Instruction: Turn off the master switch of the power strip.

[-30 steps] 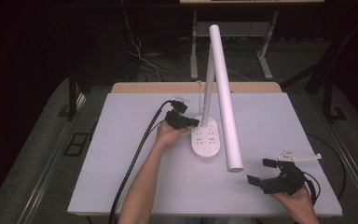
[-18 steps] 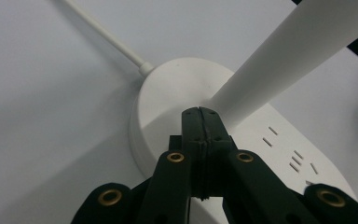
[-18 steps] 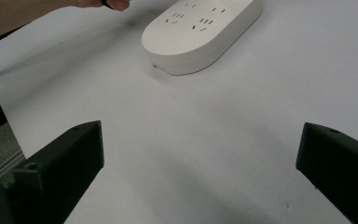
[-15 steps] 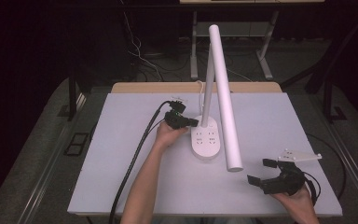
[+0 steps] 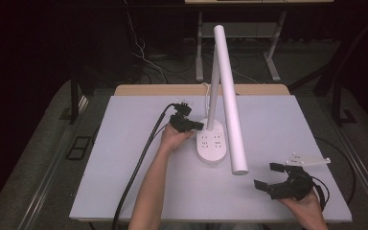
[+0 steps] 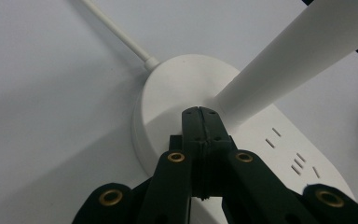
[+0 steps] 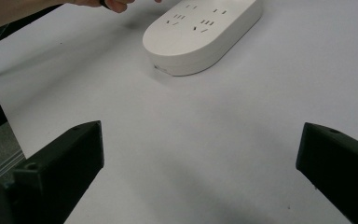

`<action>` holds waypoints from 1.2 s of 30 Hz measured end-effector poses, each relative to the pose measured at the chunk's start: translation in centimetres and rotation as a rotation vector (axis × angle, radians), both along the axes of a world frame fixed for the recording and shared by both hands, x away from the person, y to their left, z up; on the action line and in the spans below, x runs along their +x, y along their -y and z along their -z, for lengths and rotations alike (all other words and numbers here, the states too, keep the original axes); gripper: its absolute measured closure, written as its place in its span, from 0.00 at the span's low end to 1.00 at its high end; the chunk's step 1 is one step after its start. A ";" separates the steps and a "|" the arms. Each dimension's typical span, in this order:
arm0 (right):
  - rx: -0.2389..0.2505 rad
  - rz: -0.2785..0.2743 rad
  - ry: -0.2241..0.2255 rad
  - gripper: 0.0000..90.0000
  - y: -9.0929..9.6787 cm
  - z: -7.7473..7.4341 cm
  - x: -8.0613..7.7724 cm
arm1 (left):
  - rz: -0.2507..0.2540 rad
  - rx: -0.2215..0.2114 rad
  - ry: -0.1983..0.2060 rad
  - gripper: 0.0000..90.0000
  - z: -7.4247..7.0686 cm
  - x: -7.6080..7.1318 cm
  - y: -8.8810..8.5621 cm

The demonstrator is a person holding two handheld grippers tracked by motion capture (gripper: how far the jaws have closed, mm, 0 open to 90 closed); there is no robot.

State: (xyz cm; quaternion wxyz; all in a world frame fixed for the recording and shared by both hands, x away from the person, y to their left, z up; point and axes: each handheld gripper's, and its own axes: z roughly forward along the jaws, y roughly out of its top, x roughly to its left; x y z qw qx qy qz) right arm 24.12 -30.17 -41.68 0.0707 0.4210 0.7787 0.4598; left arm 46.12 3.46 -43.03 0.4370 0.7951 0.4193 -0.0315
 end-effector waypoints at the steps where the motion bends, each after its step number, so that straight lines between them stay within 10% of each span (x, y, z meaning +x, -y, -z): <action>1: 0.001 0.004 0.001 0.00 0.0 0.0 0.0 | -0.004 0.003 0.002 1.00 0.0 -0.1 0.1; 9: 0.001 0.007 0.002 0.00 0.0 -0.1 -0.1 | 0.005 0.085 0.016 1.00 -0.3 -0.4 0.3; 22: 0.000 0.005 -0.003 0.00 0.0 0.0 0.0 | -0.008 0.087 0.004 1.00 -0.5 -0.4 0.6; 36: 0.021 0.041 0.005 0.00 1.0 0.0 0.2 | -0.083 -0.032 0.025 1.00 -1.2 0.6 -2.4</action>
